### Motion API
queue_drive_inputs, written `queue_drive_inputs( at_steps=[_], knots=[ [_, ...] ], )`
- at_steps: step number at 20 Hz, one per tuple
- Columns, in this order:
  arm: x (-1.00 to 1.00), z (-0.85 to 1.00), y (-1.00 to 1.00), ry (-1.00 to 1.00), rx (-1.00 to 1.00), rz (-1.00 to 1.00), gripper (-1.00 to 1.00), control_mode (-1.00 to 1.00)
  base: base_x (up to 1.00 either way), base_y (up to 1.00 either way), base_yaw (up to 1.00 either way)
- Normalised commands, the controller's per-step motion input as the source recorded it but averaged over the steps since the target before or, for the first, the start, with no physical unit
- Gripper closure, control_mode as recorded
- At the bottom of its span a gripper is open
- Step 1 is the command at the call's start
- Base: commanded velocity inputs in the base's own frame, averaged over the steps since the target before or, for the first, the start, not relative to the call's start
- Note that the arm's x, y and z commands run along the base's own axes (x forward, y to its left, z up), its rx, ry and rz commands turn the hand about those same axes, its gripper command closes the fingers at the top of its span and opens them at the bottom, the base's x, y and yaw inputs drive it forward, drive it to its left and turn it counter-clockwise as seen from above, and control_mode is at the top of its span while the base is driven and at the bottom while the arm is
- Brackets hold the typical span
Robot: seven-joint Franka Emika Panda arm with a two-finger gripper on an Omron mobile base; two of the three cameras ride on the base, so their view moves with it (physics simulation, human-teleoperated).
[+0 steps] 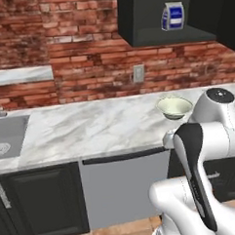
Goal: Pick the egg and butter from the fridge and place them by the bowl for mixing.
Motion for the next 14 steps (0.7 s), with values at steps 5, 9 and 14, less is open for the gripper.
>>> queue_drive_inputs(
  at_steps=[5, 9, 14],
  knots=[
    [0.0, 0.0, 0.0, 0.0, 0.0, 0.0, 1.0, 1.0, 0.92, 0.08, 0.0],
    [0.0, 0.0, 0.0, 0.0, 0.0, 0.0, 1.0, 1.0, 0.49, 0.01, 0.0],
    [0.0, 0.0, 0.0, 0.0, 0.0, 0.0, 1.0, 1.0, 0.25, 0.0, 0.0]
  ],
)
